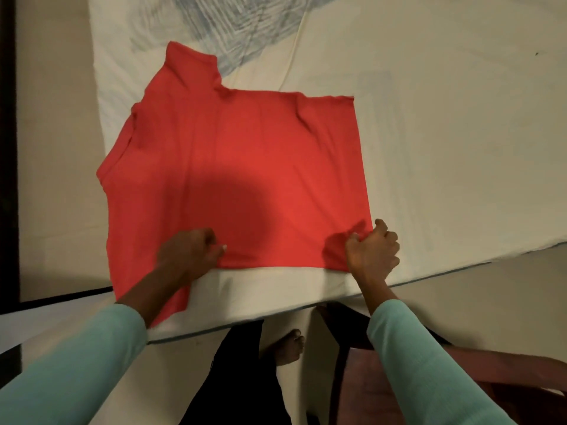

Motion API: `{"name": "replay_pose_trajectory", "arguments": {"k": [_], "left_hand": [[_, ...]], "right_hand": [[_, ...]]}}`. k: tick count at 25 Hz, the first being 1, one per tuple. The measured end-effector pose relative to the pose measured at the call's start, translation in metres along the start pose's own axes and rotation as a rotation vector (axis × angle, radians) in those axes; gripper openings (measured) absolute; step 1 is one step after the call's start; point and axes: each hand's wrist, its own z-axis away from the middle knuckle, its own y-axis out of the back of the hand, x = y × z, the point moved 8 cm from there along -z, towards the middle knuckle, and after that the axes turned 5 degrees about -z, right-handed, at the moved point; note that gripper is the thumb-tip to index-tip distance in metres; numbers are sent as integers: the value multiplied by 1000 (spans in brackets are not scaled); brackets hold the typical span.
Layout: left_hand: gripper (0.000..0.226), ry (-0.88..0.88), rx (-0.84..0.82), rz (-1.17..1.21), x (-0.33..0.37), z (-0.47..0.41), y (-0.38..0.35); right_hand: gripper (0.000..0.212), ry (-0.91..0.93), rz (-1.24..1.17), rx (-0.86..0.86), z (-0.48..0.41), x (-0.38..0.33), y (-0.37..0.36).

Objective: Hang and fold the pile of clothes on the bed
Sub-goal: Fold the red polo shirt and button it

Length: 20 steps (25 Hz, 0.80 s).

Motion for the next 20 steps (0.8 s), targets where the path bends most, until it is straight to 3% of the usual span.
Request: {"name": "replay_pose_trajectory", "arguments": {"k": [4, 9, 11, 13, 16, 20], "left_hand": [[27, -27, 215, 313, 32, -103, 66], [45, -44, 365, 308, 42, -252, 146], [52, -55, 301, 224, 36, -305, 164], [50, -66, 139, 175, 33, -343, 163], [34, -77, -30, 323, 29, -370, 155], [10, -55, -43, 398, 20, -393, 167]], "right_hand": [[66, 6, -376, -191, -76, -82, -37], [72, 83, -476, -182, -191, -197, -60], [75, 25, -534, -178, -235, -225, -71], [53, 34, -441, -221, -265, -240, -87], [20, 110, -312, -213, -283, -248, -100], [1, 24, -357, 18, -310, -228, -74]]}}
